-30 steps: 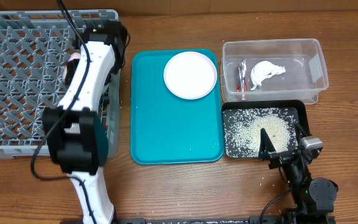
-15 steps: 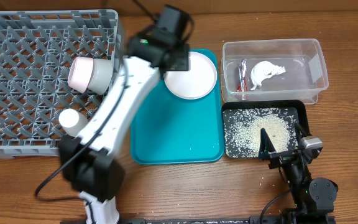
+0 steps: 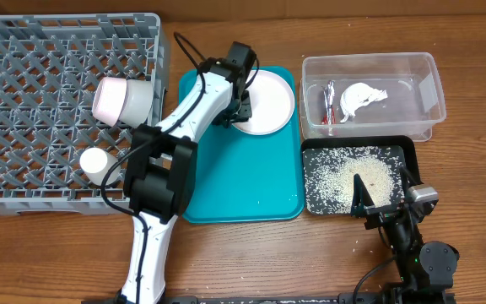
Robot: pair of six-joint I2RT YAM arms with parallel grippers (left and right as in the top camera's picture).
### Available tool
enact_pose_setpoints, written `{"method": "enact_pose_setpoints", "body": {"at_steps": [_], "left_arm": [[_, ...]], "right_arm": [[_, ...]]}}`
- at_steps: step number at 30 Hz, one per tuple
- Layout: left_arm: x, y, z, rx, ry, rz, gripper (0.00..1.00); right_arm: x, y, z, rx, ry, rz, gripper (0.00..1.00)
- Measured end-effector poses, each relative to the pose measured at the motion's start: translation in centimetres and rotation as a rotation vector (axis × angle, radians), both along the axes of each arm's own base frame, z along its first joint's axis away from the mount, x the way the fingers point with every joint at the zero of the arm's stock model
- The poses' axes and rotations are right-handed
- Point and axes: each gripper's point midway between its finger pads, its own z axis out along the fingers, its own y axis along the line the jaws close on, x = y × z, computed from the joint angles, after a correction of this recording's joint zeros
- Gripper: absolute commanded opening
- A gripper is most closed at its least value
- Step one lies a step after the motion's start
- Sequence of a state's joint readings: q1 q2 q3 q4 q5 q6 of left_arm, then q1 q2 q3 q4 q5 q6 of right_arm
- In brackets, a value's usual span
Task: Sort waste into correct bins and load items into the dishwasher
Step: 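Reach the left gripper to the white plate's edge on the tray, then grip the white plate edge with the left gripper and lift it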
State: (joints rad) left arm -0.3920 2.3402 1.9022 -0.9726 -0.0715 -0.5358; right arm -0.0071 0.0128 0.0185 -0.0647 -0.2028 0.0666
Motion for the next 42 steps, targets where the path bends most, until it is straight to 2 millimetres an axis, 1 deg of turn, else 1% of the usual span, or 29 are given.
{"method": "enact_pose_setpoints", "body": {"at_steps": [2,5,8,10,12,14,15,17,20,22,24,25,26,27,30,35,39,42], "left_arm": [[-0.2,-0.1,-0.1,-0.009,0.011,0.012,0.04],[-0.1,-0.4,0.2,-0.034,0.013,0.028,0.04],[-1.4,0.0,0.3,-0.02,0.067,0.035,0.04],[-2.8,1.4,0.9,0.013,0.132,0.051,0.04],[-3.7,2.8,2.0,0.037,0.171,0.066,0.04],[-4.2,4.8,4.3,0.079,0.176,0.074,0.04],[-4.2,6.3,6.4,0.117,0.153,0.087,0.04],[-4.1,8.7,10.1,0.18,0.082,0.105,0.04],[-4.8,12.9,17.3,0.307,-0.066,0.147,0.04],[-6.4,15.6,22.5,0.412,-0.164,0.178,0.04],[-8.4,18.0,26.6,0.518,-0.236,0.209,0.04],[-9.4,19.1,28.3,0.578,-0.263,0.22,0.04],[-10.2,20.0,29.6,0.633,-0.279,0.229,0.04],[-11.4,21.4,31.3,0.72,-0.293,0.244,0.04],[-12.2,23.2,33.8,0.849,-0.353,0.29,0.04],[-12.4,25.0,36.2,1.045,-0.428,0.356,0.04],[-12.1,26.1,37.1,1.134,-0.478,0.417,0.04],[-11.9,27.8,36.3,1.188,-0.465,0.467,0.04]], "right_arm": [[0.0,0.0,0.0,0.0,0.0,0.0,1.0],[0.0,0.0,0.0,0.0,0.0,0.0,1.0],[0.0,0.0,0.0,0.0,0.0,0.0,1.0],[0.0,0.0,0.0,0.0,0.0,0.0,1.0],[0.0,0.0,0.0,0.0,0.0,0.0,1.0],[0.0,0.0,0.0,0.0,0.0,0.0,1.0],[0.0,0.0,0.0,0.0,0.0,0.0,1.0],[0.0,0.0,0.0,0.0,0.0,0.0,1.0],[0.0,0.0,0.0,0.0,0.0,0.0,1.0],[0.0,0.0,0.0,0.0,0.0,0.0,1.0],[0.0,0.0,0.0,0.0,0.0,0.0,1.0],[0.0,0.0,0.0,0.0,0.0,0.0,1.0],[0.0,0.0,0.0,0.0,0.0,0.0,1.0],[0.0,0.0,0.0,0.0,0.0,0.0,1.0],[0.0,0.0,0.0,0.0,0.0,0.0,1.0],[0.0,0.0,0.0,0.0,0.0,0.0,1.0],[0.0,0.0,0.0,0.0,0.0,0.0,1.0],[0.0,0.0,0.0,0.0,0.0,0.0,1.0]]}}
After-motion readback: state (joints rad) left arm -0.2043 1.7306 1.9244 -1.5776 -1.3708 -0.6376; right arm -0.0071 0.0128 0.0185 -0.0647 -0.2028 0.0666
